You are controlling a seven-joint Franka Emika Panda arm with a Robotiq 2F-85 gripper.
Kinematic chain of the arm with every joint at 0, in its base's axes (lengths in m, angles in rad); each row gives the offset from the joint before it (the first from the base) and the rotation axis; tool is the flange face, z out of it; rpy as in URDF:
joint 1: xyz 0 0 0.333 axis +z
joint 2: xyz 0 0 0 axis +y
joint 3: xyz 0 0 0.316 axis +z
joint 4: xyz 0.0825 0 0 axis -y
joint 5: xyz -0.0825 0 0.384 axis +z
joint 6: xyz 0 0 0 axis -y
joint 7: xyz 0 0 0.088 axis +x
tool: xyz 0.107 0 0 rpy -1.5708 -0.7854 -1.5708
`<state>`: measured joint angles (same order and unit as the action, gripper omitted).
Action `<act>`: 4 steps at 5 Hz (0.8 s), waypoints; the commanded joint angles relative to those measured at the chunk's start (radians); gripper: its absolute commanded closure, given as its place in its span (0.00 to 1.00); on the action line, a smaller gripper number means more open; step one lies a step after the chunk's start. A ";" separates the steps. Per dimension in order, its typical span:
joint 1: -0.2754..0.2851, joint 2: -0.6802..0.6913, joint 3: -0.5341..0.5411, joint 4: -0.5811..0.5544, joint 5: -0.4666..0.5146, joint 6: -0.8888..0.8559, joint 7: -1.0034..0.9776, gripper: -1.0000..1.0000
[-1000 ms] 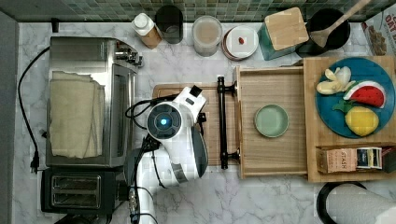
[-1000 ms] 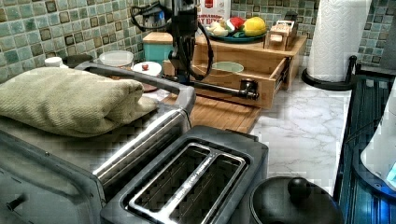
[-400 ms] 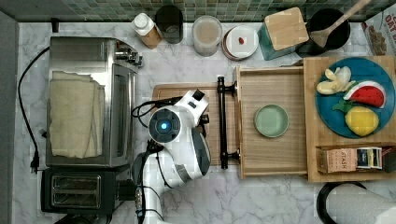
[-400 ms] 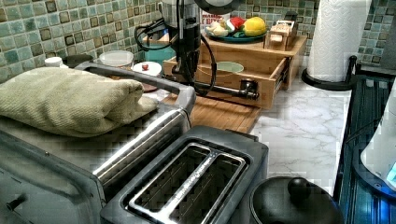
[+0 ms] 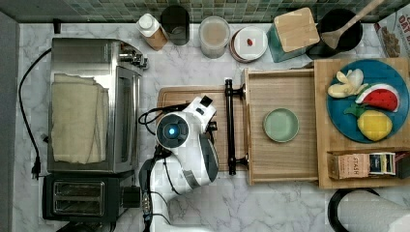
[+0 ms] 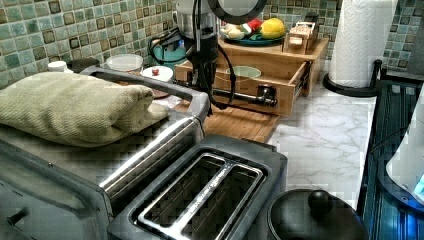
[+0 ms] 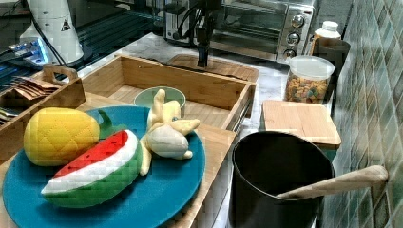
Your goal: Close the drawer.
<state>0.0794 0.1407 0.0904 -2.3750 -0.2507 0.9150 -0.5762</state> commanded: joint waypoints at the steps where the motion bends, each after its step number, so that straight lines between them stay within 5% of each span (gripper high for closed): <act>1: -0.011 0.001 -0.034 -0.020 -0.059 0.058 0.056 1.00; 3: -0.068 -0.037 -0.065 -0.064 -0.031 0.141 -0.044 1.00; 4: -0.115 -0.001 -0.071 0.000 0.091 0.057 -0.191 1.00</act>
<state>0.0346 0.1356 0.0512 -2.4141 -0.2272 0.9883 -0.6870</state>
